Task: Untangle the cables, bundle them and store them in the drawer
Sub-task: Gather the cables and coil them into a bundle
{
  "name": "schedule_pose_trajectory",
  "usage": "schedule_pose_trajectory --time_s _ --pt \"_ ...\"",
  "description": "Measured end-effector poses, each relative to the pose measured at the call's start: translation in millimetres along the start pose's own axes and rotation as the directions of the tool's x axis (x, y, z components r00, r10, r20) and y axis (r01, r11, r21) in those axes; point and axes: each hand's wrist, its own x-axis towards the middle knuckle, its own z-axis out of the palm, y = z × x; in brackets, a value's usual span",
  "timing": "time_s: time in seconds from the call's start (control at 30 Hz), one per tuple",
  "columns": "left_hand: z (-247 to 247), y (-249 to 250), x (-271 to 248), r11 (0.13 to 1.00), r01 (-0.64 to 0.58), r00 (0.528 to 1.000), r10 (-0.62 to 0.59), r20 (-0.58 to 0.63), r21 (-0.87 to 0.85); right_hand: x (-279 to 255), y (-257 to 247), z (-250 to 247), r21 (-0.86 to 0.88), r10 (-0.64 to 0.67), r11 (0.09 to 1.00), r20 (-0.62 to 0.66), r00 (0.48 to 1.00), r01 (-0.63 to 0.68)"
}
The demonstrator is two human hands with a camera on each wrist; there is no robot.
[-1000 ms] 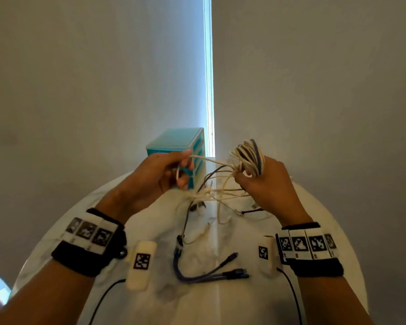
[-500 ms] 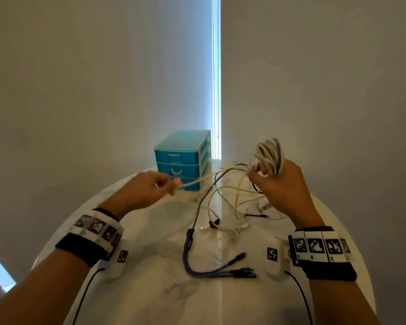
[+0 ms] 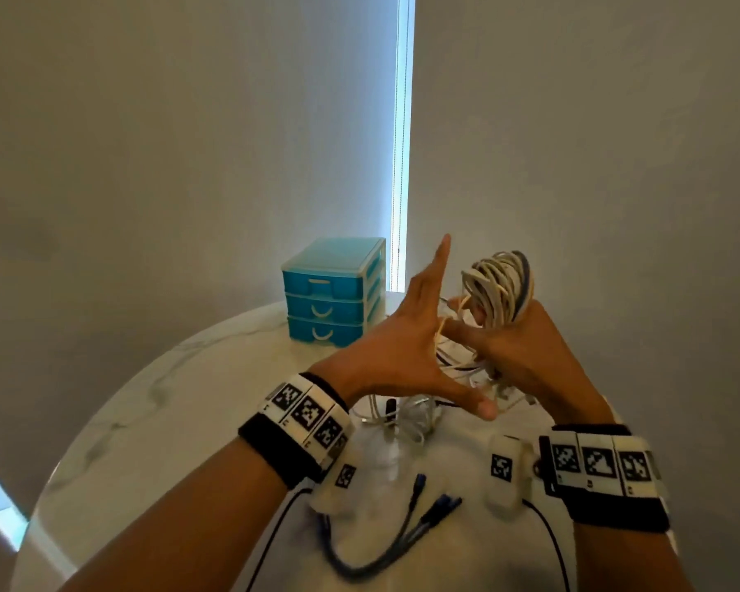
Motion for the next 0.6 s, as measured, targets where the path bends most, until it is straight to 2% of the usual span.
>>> schedule_pose_trajectory --time_s 0.1,0.2,0.33,0.43,0.5,0.6 --pt "5.4 -20.6 2.1 0.994 0.045 0.998 -0.05 0.046 0.101 -1.9 -9.0 -10.9 0.031 -0.009 0.999 0.017 1.0 0.009" --pt "0.5 -39.4 2.4 0.956 -0.006 1.0 -0.001 0.022 0.294 -2.6 -3.2 -21.1 0.105 0.036 0.994 0.011 0.999 -0.037" --pt "-18.4 -71.3 -3.1 0.891 0.022 1.0 -0.023 -0.004 0.453 0.7 10.4 -32.2 0.159 0.196 0.972 -0.135 0.971 -0.174" --pt "-36.0 -92.4 -8.8 0.888 0.106 0.994 -0.107 -0.023 0.447 1.6 11.6 -35.3 0.252 0.214 0.954 -0.189 0.958 -0.163" --pt "-49.2 -101.8 -11.2 0.874 0.17 0.98 -0.201 0.018 0.456 2.8 7.5 -33.1 0.343 0.189 0.933 -0.195 0.962 -0.113" --pt "-69.1 -108.7 -16.7 0.85 0.313 0.9 -0.408 0.154 0.423 12.1 0.9 -29.1 0.388 0.123 0.921 -0.2 0.972 -0.037"
